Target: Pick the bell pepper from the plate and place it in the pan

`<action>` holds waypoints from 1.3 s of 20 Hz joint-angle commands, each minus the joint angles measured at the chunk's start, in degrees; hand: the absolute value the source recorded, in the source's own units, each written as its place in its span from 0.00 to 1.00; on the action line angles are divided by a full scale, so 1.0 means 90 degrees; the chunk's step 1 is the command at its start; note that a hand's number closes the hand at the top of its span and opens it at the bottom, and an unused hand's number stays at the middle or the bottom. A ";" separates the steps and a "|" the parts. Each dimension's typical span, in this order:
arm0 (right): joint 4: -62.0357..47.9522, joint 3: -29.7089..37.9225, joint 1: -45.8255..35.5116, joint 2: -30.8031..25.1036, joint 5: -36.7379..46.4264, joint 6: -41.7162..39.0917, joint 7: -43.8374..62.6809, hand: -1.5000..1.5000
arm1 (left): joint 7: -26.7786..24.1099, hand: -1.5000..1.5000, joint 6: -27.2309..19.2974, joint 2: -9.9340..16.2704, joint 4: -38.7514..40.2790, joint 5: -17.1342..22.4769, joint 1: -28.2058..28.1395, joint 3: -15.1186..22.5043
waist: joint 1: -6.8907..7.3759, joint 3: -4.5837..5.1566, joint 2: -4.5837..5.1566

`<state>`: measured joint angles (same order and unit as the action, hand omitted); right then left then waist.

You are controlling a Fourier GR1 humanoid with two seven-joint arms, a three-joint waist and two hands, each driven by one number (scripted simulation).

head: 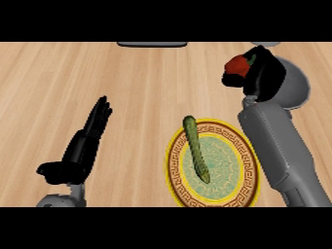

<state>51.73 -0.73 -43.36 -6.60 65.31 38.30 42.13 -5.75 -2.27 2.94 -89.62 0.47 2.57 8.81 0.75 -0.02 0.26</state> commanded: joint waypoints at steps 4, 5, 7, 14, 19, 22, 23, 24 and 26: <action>-0.1406 0.0588 -0.0072 -0.0912 0.0417 0.1358 -0.0558 1.00 | -0.0117 0.50 0.0222 0.0196 -0.0240 0.0155 -0.0209 -0.0157 | 0.0107 -0.0004 0.0031; -0.1453 0.0791 -0.0085 -0.1163 -0.0050 0.1485 -0.1119 1.00 | -0.0062 0.50 0.0025 -0.0016 -0.0007 -0.0033 0.0002 -0.0016 | 0.0074 -0.0008 0.0042; -0.1911 0.1053 -0.0401 -0.1026 -0.0168 0.1961 -0.1133 1.00 | -0.0156 0.50 0.0013 -0.0122 0.0164 -0.0079 0.0064 0.0053 | 0.0099 -0.0007 0.0050; -0.2883 0.1869 -0.0444 -0.1805 -0.1602 0.2290 -0.3213 1.00 | 0.0184 0.50 0.0238 0.0087 -0.0147 0.0065 0.0131 -0.0026 | 0.0270 -0.0029 0.0120; -0.3671 0.2252 -0.0743 -0.2099 -0.2157 0.0484 -0.2956 0.00 | 0.0104 0.50 0.0108 -0.0053 -0.0058 -0.0065 0.0173 0.0068 | 0.0283 -0.0026 0.0151; -0.4132 0.2119 -0.0880 -0.2155 -0.2141 -0.0618 -0.3234 0.00 | 0.0026 0.50 0.0146 -0.0044 0.0001 -0.0058 0.0293 0.0042 | 0.0368 -0.0030 0.0192; -0.4126 0.2360 -0.0900 -0.2166 -0.2425 -0.0735 -0.3439 0.00 | 0.0002 0.50 0.0231 -0.0004 -0.0111 0.0035 0.0162 0.0025 | 0.0445 -0.0042 0.0206; -0.4104 0.2485 -0.1076 -0.2091 -0.2626 -0.1043 -0.3596 0.00 | -0.0065 0.50 0.0150 -0.0072 -0.0020 -0.0108 0.0196 0.0124 | 0.0420 -0.0043 0.0198; -0.4170 0.2709 -0.0809 -0.1856 -0.2867 -0.0833 -0.4082 0.00 | -0.0165 0.50 0.0047 -0.0230 0.0076 -0.0206 0.0117 0.0255 | 0.0398 -0.0045 0.0207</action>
<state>16.28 20.61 -50.95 -24.41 43.51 34.88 10.34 -5.97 -0.98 2.23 -89.74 -0.12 4.14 9.65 4.13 -0.35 1.93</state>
